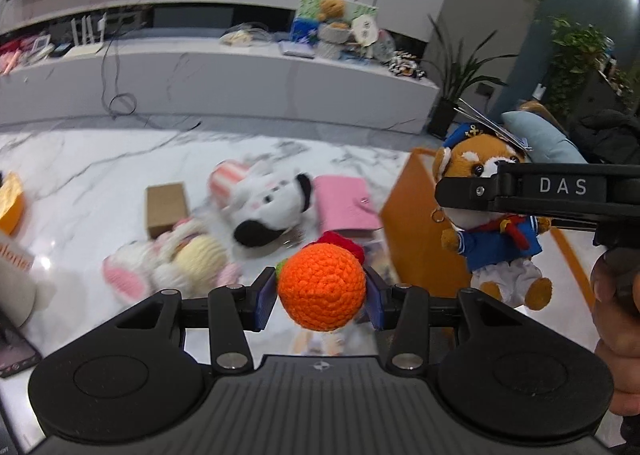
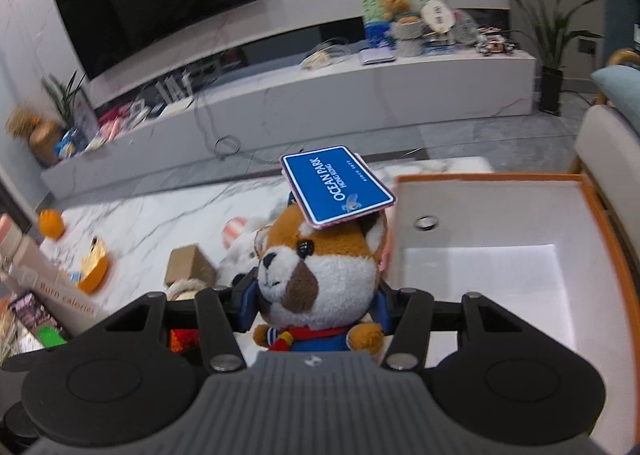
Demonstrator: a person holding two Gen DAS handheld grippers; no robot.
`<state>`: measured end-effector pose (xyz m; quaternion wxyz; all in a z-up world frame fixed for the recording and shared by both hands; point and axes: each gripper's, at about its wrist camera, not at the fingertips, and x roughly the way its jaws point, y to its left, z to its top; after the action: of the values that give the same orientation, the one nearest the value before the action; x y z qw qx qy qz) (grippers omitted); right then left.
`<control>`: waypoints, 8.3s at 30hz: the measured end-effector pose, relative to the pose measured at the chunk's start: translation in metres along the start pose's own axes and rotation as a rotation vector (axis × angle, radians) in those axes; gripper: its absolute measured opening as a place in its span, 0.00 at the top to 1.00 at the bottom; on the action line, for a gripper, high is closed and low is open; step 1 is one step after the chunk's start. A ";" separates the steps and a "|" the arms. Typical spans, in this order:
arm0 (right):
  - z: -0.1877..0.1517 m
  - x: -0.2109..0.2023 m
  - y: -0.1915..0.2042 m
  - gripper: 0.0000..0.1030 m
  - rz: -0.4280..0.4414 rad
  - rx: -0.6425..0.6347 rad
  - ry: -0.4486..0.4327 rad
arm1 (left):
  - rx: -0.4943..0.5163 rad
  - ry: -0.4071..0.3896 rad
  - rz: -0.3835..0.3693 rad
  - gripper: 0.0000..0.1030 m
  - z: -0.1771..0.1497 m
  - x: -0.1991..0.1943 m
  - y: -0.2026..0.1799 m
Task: Organize objects
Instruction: 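Carry the ball in the left tool while the right tool carries the plush toward the orange box, then open the left tool to drop the ball into the box while the right tool lowers the plush inside, then withdraw both open tools from the box back over the table, then grasp the yellow tape measure with the left tool while the right tool grasps the white lotion bottle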
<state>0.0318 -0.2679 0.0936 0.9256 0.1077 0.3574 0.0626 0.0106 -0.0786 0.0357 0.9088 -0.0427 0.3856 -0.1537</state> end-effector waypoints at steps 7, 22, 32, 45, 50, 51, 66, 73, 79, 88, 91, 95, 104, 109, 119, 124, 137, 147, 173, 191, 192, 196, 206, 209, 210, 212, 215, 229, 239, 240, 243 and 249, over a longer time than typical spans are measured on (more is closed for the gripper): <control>0.006 -0.024 -0.038 0.46 -0.029 0.069 -0.040 | 0.025 -0.018 -0.031 0.49 0.006 0.002 -0.028; 0.000 -0.046 -0.087 0.46 -0.120 0.116 -0.050 | 0.095 -0.017 -0.213 0.49 0.004 0.013 -0.094; -0.017 -0.035 -0.117 0.46 -0.191 0.135 0.043 | 0.217 0.058 -0.212 0.49 -0.015 0.035 -0.134; -0.032 -0.015 -0.113 0.46 -0.230 0.041 0.111 | 0.303 0.132 -0.175 0.49 -0.033 0.058 -0.153; -0.040 -0.006 -0.114 0.46 -0.236 0.019 0.157 | 0.320 0.149 -0.167 0.49 -0.037 0.063 -0.158; -0.042 -0.005 -0.115 0.46 -0.235 0.014 0.166 | 0.322 0.151 -0.165 0.49 -0.038 0.064 -0.159; -0.053 0.010 -0.116 0.46 -0.239 -0.033 0.270 | 0.486 0.150 -0.088 0.49 -0.052 0.069 -0.183; -0.061 0.017 -0.115 0.46 -0.236 -0.083 0.314 | 0.537 0.178 -0.085 0.47 -0.053 0.072 -0.186; -0.062 0.023 -0.114 0.45 -0.222 -0.096 0.342 | 0.571 0.201 -0.087 0.46 -0.053 0.075 -0.188; -0.064 0.038 -0.114 0.45 -0.218 -0.098 0.385 | 0.653 0.203 -0.004 0.42 -0.061 0.083 -0.199; -0.064 0.041 -0.117 0.44 -0.210 -0.086 0.397 | 0.656 0.205 0.006 0.41 -0.062 0.085 -0.201; -0.063 0.043 -0.122 0.44 -0.199 -0.076 0.420 | 0.661 0.219 0.017 0.38 -0.062 0.088 -0.204; -0.062 0.055 -0.129 0.43 -0.208 -0.037 0.499 | 0.706 0.278 0.057 0.27 -0.059 0.103 -0.213; -0.061 0.055 -0.134 0.38 -0.243 -0.029 0.513 | 0.708 0.285 0.063 0.26 -0.058 0.107 -0.214; -0.051 0.039 -0.142 0.25 -0.234 0.005 0.436 | 0.664 0.230 0.043 0.13 -0.052 0.102 -0.209; -0.043 0.029 -0.137 0.22 -0.223 0.020 0.389 | 0.656 0.184 0.049 0.12 -0.049 0.094 -0.204; -0.013 -0.005 -0.136 0.22 -0.195 0.138 0.125 | 0.513 0.042 -0.011 0.12 -0.030 0.051 -0.182; -0.009 -0.011 -0.107 0.22 -0.170 0.084 0.098 | 0.306 0.017 -0.042 0.12 -0.007 0.010 -0.095; -0.020 0.018 0.021 0.22 0.015 -0.151 0.075 | 0.336 0.241 0.117 0.12 -0.063 0.017 -0.002; -0.063 0.088 0.083 0.22 -0.108 -0.237 0.302 | 0.295 0.264 0.079 0.21 -0.084 0.020 0.023; -0.064 0.091 0.084 0.22 -0.114 -0.233 0.311 | 0.289 0.262 0.079 0.21 -0.085 0.019 0.026; -0.071 0.104 0.086 0.22 -0.136 -0.212 0.358 | 0.262 0.269 0.093 0.20 -0.083 0.017 0.036; -0.078 0.130 0.092 0.22 -0.221 -0.154 0.354 | 0.256 0.294 0.154 0.21 -0.088 0.013 0.057; -0.081 0.136 0.100 0.20 -0.235 -0.168 0.348 | 0.257 0.301 0.158 0.21 -0.090 0.012 0.062; -0.082 0.138 0.103 0.20 -0.242 -0.176 0.345 | 0.253 0.302 0.156 0.21 -0.091 0.011 0.065; -0.084 0.141 0.110 0.20 -0.254 -0.203 0.341 | 0.242 0.302 0.154 0.23 -0.092 0.009 0.070; -0.089 0.146 0.117 0.20 -0.284 -0.257 0.337 | 0.232 0.296 0.155 0.24 -0.091 0.007 0.076; -0.096 0.140 0.125 0.43 -0.095 -0.327 0.401 | 0.201 0.287 0.184 0.23 -0.088 0.001 0.094; -0.100 0.151 0.121 0.41 -0.108 -0.322 0.351 | 0.214 0.292 0.156 0.23 -0.094 0.010 0.086; -0.098 0.151 0.119 0.40 -0.097 -0.311 0.353 | 0.212 0.293 0.155 0.23 -0.094 0.011 0.086; -0.097 0.154 0.117 0.38 -0.075 -0.321 0.358 | 0.197 0.287 0.152 0.23 -0.094 0.012 0.087; -0.099 0.154 0.112 0.31 -0.048 -0.348 0.329 | 0.150 0.260 0.126 0.23 -0.088 0.008 0.088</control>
<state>0.0740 -0.1143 -0.0505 0.8608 -0.0734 0.4896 0.1178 -0.0251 0.0061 -0.0490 0.8598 0.0698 0.4891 -0.1288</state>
